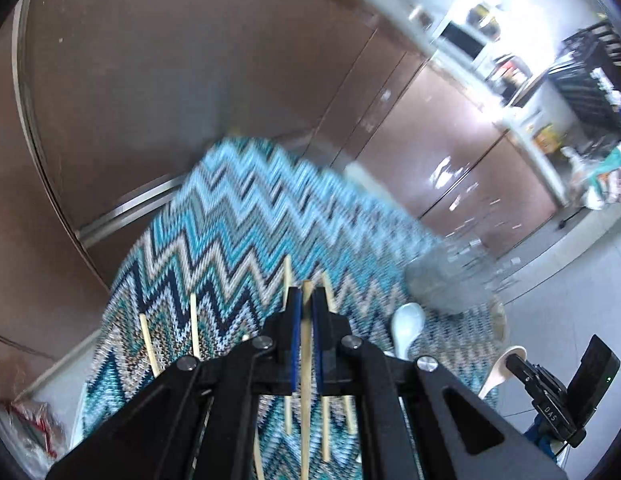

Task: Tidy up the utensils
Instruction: 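Carry spoon and chopstick into the wire holder and open both tools, then move both open tools back over the utensils on the cloth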

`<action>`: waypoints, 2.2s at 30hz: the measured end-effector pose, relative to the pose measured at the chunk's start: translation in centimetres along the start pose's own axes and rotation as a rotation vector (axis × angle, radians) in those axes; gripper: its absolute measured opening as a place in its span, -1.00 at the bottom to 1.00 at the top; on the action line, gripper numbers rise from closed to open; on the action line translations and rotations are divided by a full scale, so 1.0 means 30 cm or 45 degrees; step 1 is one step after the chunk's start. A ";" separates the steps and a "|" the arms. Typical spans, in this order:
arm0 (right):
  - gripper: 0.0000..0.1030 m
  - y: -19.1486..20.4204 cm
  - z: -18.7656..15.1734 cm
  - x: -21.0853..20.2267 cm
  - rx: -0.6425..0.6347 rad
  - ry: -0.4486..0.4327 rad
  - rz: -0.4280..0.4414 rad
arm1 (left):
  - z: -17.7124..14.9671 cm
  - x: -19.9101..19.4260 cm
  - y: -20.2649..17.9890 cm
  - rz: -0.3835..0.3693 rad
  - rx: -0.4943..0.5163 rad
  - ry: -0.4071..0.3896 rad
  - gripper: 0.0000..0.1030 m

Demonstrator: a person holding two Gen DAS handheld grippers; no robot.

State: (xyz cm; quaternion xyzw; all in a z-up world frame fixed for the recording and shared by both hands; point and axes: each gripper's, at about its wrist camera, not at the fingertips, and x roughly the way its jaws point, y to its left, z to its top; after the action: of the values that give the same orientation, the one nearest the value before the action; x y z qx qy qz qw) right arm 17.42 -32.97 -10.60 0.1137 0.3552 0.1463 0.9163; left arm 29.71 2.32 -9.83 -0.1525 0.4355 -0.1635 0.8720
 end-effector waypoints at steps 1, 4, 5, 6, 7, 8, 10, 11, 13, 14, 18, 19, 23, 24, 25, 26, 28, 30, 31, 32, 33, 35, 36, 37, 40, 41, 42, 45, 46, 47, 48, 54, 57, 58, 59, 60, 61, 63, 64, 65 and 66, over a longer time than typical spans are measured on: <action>-0.85 0.014 0.007 -0.044 -0.006 -0.034 -0.019 | 0.001 -0.032 -0.016 -0.008 0.009 -0.029 -0.91; -0.85 0.048 0.037 -0.135 -0.017 -0.122 -0.059 | 0.030 -0.137 -0.072 -0.050 0.034 -0.124 -0.91; -0.85 0.055 0.050 -0.164 -0.023 -0.153 -0.075 | 0.043 -0.162 -0.090 -0.062 0.038 -0.145 -0.91; -0.85 0.061 0.068 -0.197 -0.027 -0.192 -0.095 | 0.061 -0.198 -0.119 -0.083 0.047 -0.184 -0.91; -0.85 0.067 0.090 -0.224 -0.028 -0.234 -0.117 | 0.082 -0.219 -0.141 -0.097 0.052 -0.210 -0.91; -0.85 0.071 0.113 -0.243 -0.028 -0.271 -0.138 | 0.107 -0.236 -0.161 -0.112 0.056 -0.236 -0.91; -0.85 0.065 0.164 -0.288 -0.022 -0.354 -0.178 | 0.164 -0.262 -0.231 -0.154 0.069 -0.303 -0.91; -0.85 0.063 0.190 -0.301 -0.020 -0.392 -0.197 | 0.193 -0.273 -0.262 -0.171 0.075 -0.335 -0.91; -0.85 0.057 0.255 -0.321 -0.025 -0.478 -0.268 | 0.257 -0.287 -0.341 -0.213 0.093 -0.416 -0.91; -0.85 0.055 0.282 -0.324 -0.032 -0.512 -0.306 | 0.289 -0.286 -0.384 -0.231 0.105 -0.454 -0.91; -0.85 0.032 0.362 -0.288 -0.059 -0.607 -0.456 | 0.383 -0.236 -0.531 -0.328 0.121 -0.540 -0.91; -0.85 0.026 0.381 -0.263 -0.078 -0.631 -0.523 | 0.395 -0.214 -0.567 -0.338 0.133 -0.565 -0.91; -0.85 -0.007 0.406 -0.160 -0.102 -0.651 -0.659 | 0.397 -0.064 -0.690 -0.322 0.171 -0.613 -0.91; -0.85 -0.015 0.404 -0.130 -0.109 -0.650 -0.683 | 0.385 -0.032 -0.709 -0.300 0.182 -0.629 -0.91; -0.85 -0.020 0.398 -0.107 -0.115 -0.649 -0.699 | 0.370 0.012 -0.732 -0.274 0.204 -0.652 -0.91; -0.85 -0.026 0.392 -0.074 -0.124 -0.645 -0.721 | 0.355 0.057 -0.750 -0.258 0.222 -0.659 -0.91; -0.85 -0.037 0.374 -0.017 -0.142 -0.642 -0.769 | 0.324 0.133 -0.781 -0.218 0.254 -0.669 -0.91; -0.85 -0.050 0.352 0.021 -0.136 -0.637 -0.790 | 0.289 0.209 -0.799 -0.157 0.291 -0.699 -0.91; -0.85 -0.058 0.341 0.044 -0.132 -0.633 -0.798 | 0.271 0.250 -0.802 -0.136 0.305 -0.700 -0.91; -0.85 -0.067 0.323 0.061 -0.130 -0.628 -0.803 | 0.256 0.285 -0.802 -0.120 0.313 -0.696 -0.91; -0.85 -0.072 0.307 0.074 -0.129 -0.622 -0.805 | 0.240 0.324 -0.806 -0.098 0.327 -0.694 -0.91; -0.85 -0.083 0.279 0.109 -0.122 -0.609 -0.802 | 0.212 0.366 -0.806 -0.081 0.346 -0.692 -0.91; -0.84 -0.089 0.268 0.122 -0.118 -0.604 -0.800 | 0.200 0.389 -0.808 -0.067 0.358 -0.693 -0.91; -0.84 -0.093 0.255 0.132 -0.114 -0.599 -0.801 | 0.187 0.405 -0.801 -0.060 0.365 -0.694 -0.91; -0.83 -0.109 0.230 0.153 -0.096 -0.585 -0.786 | 0.159 0.436 -0.805 -0.049 0.383 -0.691 -0.90; -0.83 -0.108 0.229 0.154 -0.094 -0.582 -0.781 | 0.151 0.441 -0.802 -0.044 0.386 -0.695 -0.90; -0.83 -0.108 0.222 0.157 -0.091 -0.580 -0.767 | 0.144 0.449 -0.803 -0.037 0.394 -0.698 -0.90; -0.81 -0.106 0.210 0.155 -0.093 -0.583 -0.752 | 0.127 0.456 -0.800 -0.029 0.403 -0.702 -0.90; -0.79 -0.105 0.204 0.154 -0.090 -0.581 -0.743 | 0.123 0.453 -0.799 -0.026 0.402 -0.707 -0.90; -0.71 -0.105 0.202 0.153 -0.086 -0.581 -0.740 | 0.116 0.448 -0.790 -0.024 0.401 -0.712 -0.89; -0.58 -0.105 0.200 0.148 -0.082 -0.584 -0.734 | 0.112 0.446 -0.791 -0.025 0.402 -0.714 -0.88; -0.33 -0.095 0.201 0.109 -0.065 -0.605 -0.717 | 0.099 0.415 -0.778 -0.019 0.408 -0.705 -0.67; -0.29 -0.087 0.198 0.084 -0.057 -0.610 -0.713 | 0.089 0.380 -0.770 -0.013 0.406 -0.714 -0.46; -0.29 -0.083 0.196 0.072 -0.056 -0.611 -0.715 | 0.090 0.368 -0.769 -0.011 0.406 -0.718 -0.45; -0.29 -0.081 0.197 0.060 -0.053 -0.612 -0.715 | 0.087 0.354 -0.767 -0.009 0.406 -0.722 -0.42; -0.29 -0.077 0.194 0.045 -0.048 -0.615 -0.716 | 0.081 0.332 -0.762 -0.006 0.406 -0.726 -0.38; -0.29 -0.073 0.190 0.029 -0.044 -0.617 -0.713 | 0.078 0.314 -0.760 -0.004 0.406 -0.729 -0.37; -0.29 -0.062 0.183 0.001 -0.040 -0.615 -0.709 | 0.067 0.269 -0.753 0.001 0.412 -0.735 -0.32; -0.29 -0.048 0.177 -0.020 -0.042 -0.614 -0.704 | 0.059 0.243 -0.749 0.008 0.417 -0.742 -0.31; -0.29 -0.040 0.172 -0.034 -0.044 -0.614 -0.701 | 0.056 0.223 -0.749 0.015 0.420 -0.748 -0.30; -0.29 -0.028 0.166 -0.050 -0.046 -0.613 -0.695 | 0.048 0.190 -0.746 0.027 0.424 -0.758 -0.27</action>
State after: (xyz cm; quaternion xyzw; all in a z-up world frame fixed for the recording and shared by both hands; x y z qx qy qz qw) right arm 19.91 -34.80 -6.34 0.0298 0.1439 -0.1285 0.9808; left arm 30.70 -20.04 -3.92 -0.0446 0.1309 -0.1718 0.9754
